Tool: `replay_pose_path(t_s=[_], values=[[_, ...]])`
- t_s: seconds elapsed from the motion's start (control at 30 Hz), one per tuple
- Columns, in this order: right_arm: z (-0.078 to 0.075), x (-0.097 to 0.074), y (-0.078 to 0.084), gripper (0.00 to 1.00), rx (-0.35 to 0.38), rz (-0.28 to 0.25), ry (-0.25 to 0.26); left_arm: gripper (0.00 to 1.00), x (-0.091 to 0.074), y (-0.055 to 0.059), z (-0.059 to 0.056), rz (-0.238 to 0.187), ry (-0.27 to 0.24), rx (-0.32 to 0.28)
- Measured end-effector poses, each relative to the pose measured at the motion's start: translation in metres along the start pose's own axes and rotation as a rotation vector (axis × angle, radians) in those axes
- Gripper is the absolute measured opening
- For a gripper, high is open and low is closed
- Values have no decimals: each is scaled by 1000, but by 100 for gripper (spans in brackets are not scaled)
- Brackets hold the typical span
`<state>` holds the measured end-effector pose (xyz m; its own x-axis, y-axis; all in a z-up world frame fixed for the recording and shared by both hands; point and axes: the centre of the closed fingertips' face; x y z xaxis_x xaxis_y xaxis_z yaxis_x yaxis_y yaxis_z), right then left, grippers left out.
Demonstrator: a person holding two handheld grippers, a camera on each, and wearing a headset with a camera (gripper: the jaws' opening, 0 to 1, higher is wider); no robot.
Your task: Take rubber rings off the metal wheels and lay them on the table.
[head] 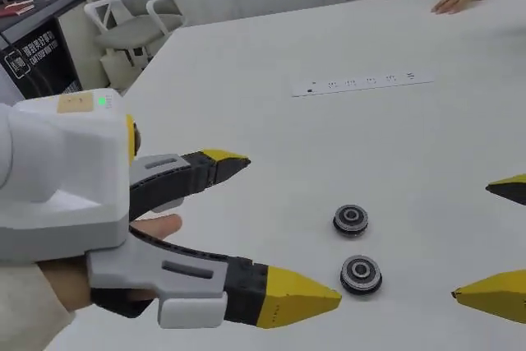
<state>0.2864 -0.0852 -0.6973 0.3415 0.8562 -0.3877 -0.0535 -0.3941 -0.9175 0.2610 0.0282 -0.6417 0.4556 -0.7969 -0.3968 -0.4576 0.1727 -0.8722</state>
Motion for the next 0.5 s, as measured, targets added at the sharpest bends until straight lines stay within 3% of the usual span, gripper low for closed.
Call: replay_pose_path(t_s=[0.27, 0.5], values=[[5, 8, -4, 82, -26, -12, -35, 96, 17, 5, -5, 26, 41, 43], [8, 13, -5, 77, -35, -21, -60, 93, 28, 9, -3, 6, 65, 27]])
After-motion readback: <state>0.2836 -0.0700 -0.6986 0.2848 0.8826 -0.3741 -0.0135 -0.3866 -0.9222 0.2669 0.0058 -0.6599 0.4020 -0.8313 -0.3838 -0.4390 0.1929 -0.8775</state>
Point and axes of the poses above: the centre of the closed fingertips' face, and the gripper's own axes: x roughly forward along the fingers, z roughly to its left, y roughly out of its underside, and after that the axes turned 15 degrees about -x, right-handed
